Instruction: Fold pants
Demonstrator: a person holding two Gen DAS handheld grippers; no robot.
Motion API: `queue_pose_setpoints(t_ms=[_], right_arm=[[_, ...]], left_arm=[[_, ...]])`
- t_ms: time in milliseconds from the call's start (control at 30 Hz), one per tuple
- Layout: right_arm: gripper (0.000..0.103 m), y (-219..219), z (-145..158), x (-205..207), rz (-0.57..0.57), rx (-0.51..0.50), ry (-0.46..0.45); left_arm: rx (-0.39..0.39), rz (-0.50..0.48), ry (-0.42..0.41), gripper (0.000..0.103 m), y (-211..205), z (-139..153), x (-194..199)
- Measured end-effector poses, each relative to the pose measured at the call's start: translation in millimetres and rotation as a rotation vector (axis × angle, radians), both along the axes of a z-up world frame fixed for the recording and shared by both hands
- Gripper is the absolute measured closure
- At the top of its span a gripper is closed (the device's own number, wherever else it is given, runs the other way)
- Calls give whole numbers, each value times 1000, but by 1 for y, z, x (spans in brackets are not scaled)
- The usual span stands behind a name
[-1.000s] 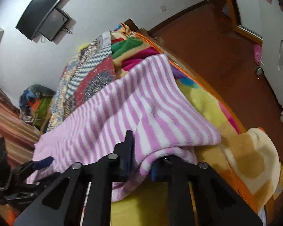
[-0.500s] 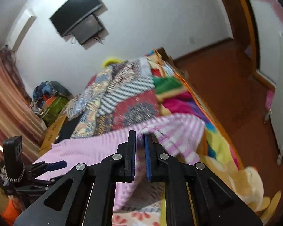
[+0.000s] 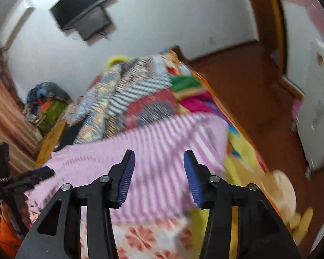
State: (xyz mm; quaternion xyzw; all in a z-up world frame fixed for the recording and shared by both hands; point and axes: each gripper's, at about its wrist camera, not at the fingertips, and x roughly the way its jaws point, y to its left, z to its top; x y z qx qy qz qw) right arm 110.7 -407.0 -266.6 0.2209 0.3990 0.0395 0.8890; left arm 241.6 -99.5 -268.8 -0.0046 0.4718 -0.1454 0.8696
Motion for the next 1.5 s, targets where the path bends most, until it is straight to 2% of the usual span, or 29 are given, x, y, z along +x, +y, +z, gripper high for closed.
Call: queue_pose_setpoints(t_ms=[100, 267, 367, 533, 800, 933, 1000, 1067, 1100, 1300, 1500], right_arm=[[49, -11, -25, -12, -13, 32, 94], [48, -13, -52, -8, 14, 153, 177], [48, -10, -60, 0, 34, 217, 171], [48, -4, -68, 22, 56, 213, 164], [47, -27, -76, 45, -58, 291, 129], [45, -29, -72, 53, -86, 242, 98], [52, -29, -68, 54, -78, 203, 62], [85, -29, -65, 58, -44, 217, 31], [91, -31, -64, 59, -38, 230, 27], [94, -25, -37, 63, -19, 190, -69], [95, 3, 14, 68, 63, 125, -195]], left_arm=[[6, -25, 4, 30, -15, -3, 4], [8, -66, 16, 30, -45, -6, 10], [24, -84, 18, 30, -59, -7, 11], [48, -94, 25, 30, -70, -11, 14], [56, -81, 42, 30, -74, -18, 22], [62, -82, 36, 30, -75, -19, 23], [68, -81, 30, 30, -75, -19, 23], [71, -79, 25, 30, -74, -19, 23], [70, -77, 23, 30, -72, -19, 23], [51, -54, 17, 30, -60, -17, 24], [30, -32, -15, 30, -43, -6, 21]])
